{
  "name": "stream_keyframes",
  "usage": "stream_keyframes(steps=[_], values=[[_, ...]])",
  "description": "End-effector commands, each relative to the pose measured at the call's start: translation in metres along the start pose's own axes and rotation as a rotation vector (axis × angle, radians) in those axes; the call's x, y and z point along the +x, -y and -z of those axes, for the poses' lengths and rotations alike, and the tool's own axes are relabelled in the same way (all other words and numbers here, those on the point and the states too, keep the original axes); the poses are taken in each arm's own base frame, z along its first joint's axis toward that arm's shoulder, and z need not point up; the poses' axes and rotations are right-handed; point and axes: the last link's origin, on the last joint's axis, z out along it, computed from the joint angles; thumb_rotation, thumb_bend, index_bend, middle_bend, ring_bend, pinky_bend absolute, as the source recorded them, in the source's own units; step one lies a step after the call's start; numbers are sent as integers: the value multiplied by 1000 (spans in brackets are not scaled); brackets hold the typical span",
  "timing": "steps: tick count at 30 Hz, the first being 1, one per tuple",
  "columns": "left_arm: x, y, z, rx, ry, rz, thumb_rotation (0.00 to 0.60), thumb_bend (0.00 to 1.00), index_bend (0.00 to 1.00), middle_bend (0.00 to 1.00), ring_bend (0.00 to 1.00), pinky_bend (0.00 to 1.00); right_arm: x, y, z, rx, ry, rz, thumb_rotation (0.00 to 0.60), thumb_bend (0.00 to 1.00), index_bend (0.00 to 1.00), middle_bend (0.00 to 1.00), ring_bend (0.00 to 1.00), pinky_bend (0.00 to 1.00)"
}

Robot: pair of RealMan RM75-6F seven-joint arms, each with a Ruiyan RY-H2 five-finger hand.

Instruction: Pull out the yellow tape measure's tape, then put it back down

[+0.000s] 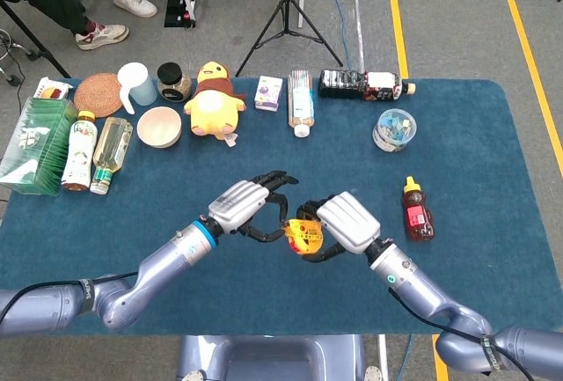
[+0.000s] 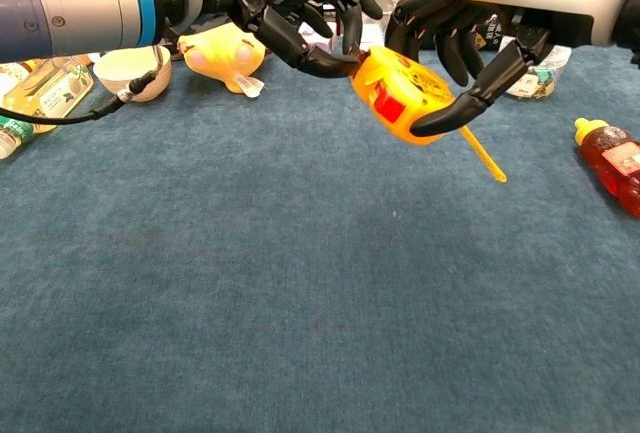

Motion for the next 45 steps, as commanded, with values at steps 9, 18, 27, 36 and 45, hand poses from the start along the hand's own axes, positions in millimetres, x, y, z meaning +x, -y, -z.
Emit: stream_keyframes(steps=[9, 18, 27, 36, 45], values=[[-1, -1, -2, 2, 0, 4, 497, 355, 564, 124, 0, 111, 1, -1, 1, -2, -2, 4, 422, 247, 626, 654, 624, 589], [-1, 0, -2, 7, -5, 10, 499, 390, 584, 124, 0, 111, 1, 0, 3, 4, -4, 8, 421, 247, 630, 658, 629, 590], [2, 4, 3, 18, -5, 12, 496, 407, 595, 125, 0, 111, 0, -2, 7, -1, 6, 36, 424, 248, 634, 661, 631, 591], [4, 12, 11, 35, 12, 14, 493, 409, 595, 124, 0, 111, -2, -8, 12, -12, 28, 71, 420, 247, 637, 664, 635, 591], [3, 31, 28, 80, 38, 28, 496, 410, 596, 124, 0, 111, -6, -17, 20, -28, 66, 121, 420, 248, 639, 669, 638, 591]])
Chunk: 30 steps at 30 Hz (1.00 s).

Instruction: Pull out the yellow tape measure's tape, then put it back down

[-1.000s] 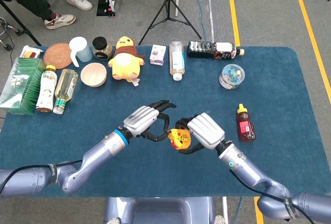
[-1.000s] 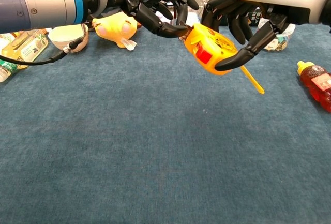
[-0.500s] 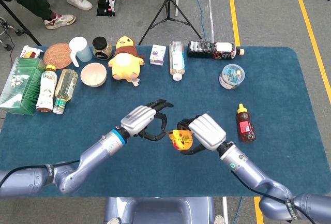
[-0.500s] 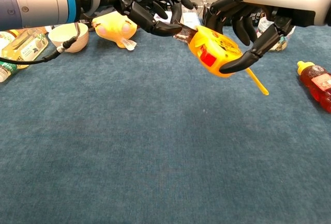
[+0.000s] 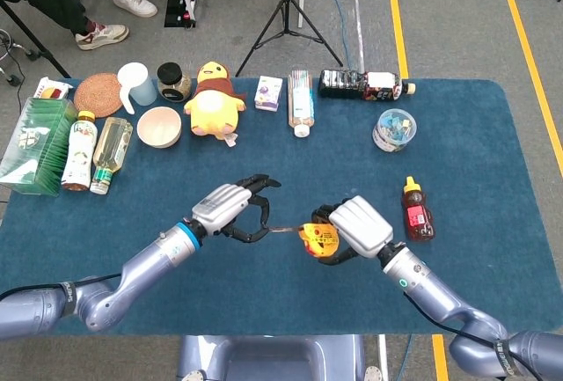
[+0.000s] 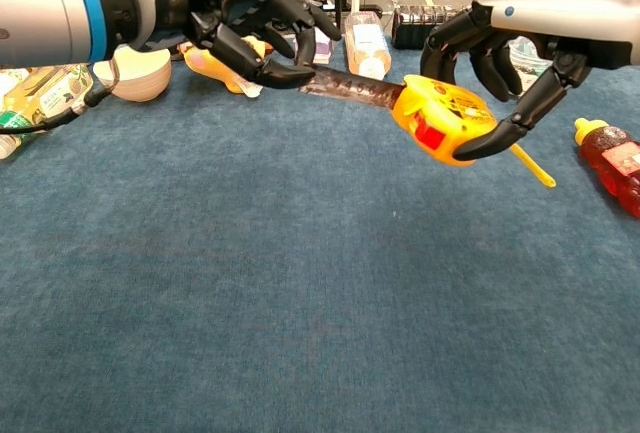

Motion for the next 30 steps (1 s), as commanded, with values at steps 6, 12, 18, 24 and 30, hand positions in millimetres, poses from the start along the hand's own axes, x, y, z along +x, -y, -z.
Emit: stream_keyframes(steps=[6, 12, 18, 24, 30], values=[[2, 18, 17, 34, 5, 2, 496, 413, 596, 124, 0, 111, -7, -4, 6, -4, 32, 29, 421, 248, 641, 671, 640, 592], [5, 28, 26, 49, -6, 7, 494, 414, 615, 124, 0, 111, -14, -5, 4, -7, 25, 28, 421, 248, 643, 672, 640, 592], [9, 42, 40, 77, -26, 22, 494, 415, 623, 124, 0, 111, -16, -8, 15, -13, 52, 46, 420, 249, 643, 672, 641, 592], [12, 54, 55, 106, -29, 32, 496, 415, 623, 124, 0, 111, -19, -12, 19, -24, 64, 62, 420, 248, 643, 672, 641, 592], [13, 65, 71, 135, -17, 26, 498, 416, 623, 124, 0, 111, -21, -17, 23, -30, 79, 86, 420, 249, 643, 672, 644, 591]])
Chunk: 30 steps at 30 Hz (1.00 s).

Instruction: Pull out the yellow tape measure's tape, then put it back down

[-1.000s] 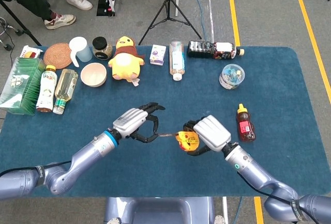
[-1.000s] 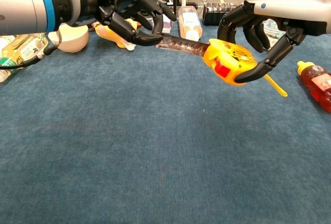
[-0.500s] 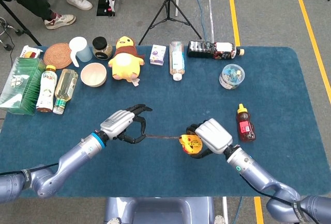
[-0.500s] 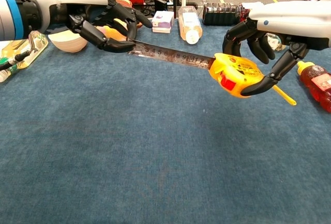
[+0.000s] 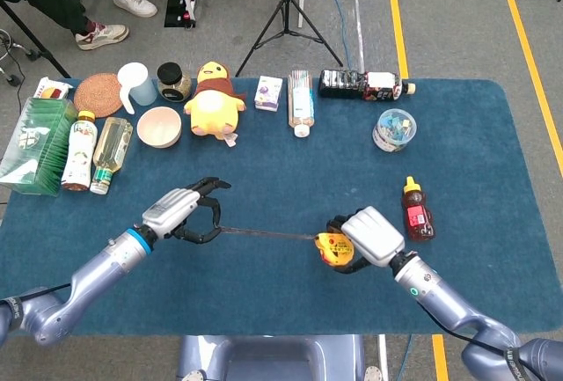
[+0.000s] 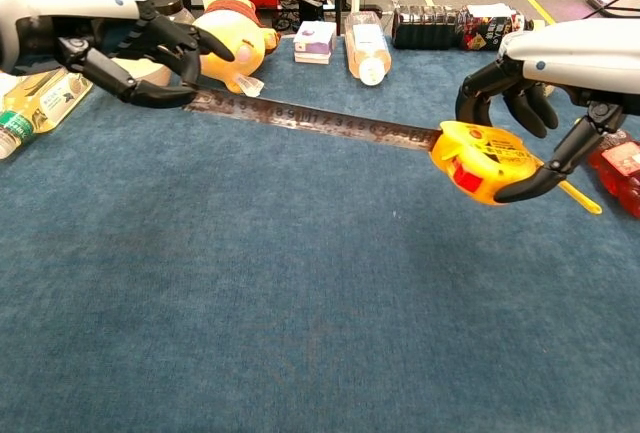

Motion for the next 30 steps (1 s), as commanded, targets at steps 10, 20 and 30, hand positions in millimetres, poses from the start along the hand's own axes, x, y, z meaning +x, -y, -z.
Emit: stream_keyframes(steps=[10, 20, 30], values=[[4, 21, 28, 41, 9, -16, 496, 415, 623, 124, 0, 111, -8, -9, 7, 2, 34, 46, 422, 249, 645, 673, 650, 590], [7, 40, 48, 75, -21, -18, 494, 416, 623, 124, 0, 111, -12, -18, 8, -2, 61, 50, 420, 252, 645, 673, 649, 582], [12, 56, 70, 112, -52, -5, 493, 416, 623, 124, 0, 111, -15, -25, 7, -12, 77, 57, 420, 253, 647, 675, 649, 581]])
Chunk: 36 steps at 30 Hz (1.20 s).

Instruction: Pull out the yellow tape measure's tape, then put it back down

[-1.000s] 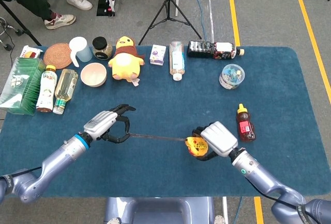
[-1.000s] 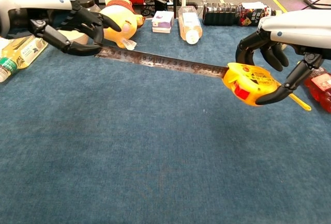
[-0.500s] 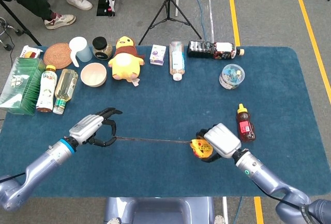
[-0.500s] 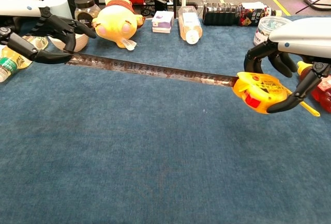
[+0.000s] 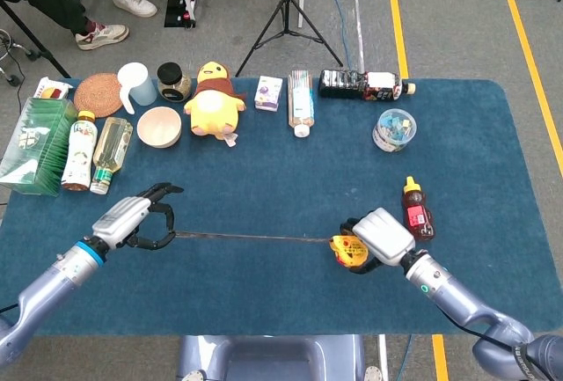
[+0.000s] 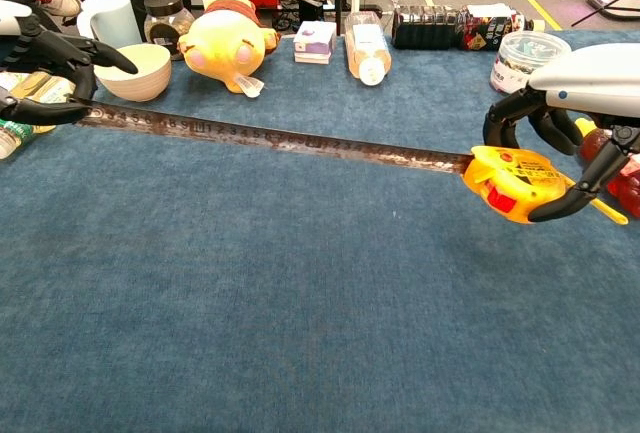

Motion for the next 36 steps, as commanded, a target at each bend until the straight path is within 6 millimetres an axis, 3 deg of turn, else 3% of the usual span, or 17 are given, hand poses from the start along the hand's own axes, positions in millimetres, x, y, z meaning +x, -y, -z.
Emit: stream_keyframes(steps=[1, 11, 17, 24, 36], values=[[2, 6, 7, 13, -8, 3, 493, 416, 623, 124, 0, 111, -1, -1, 0, -2, 4, 1, 421, 253, 647, 675, 649, 581], [5, 25, 29, 69, -15, 26, 492, 417, 623, 124, 0, 111, -3, -4, 0, -6, 9, -1, 420, 253, 647, 675, 650, 582], [6, 27, 31, 66, -18, 37, 486, 417, 623, 124, 0, 111, -3, -1, -2, 2, 7, -1, 419, 253, 648, 676, 650, 582], [3, 17, 22, 32, -2, 39, 489, 417, 623, 124, 0, 111, -1, 2, -3, 5, 5, -3, 420, 253, 650, 676, 650, 583], [-14, -14, -11, -44, 30, 23, 494, 417, 623, 124, 0, 111, 6, 15, -13, 20, -17, -30, 420, 253, 651, 677, 651, 584]])
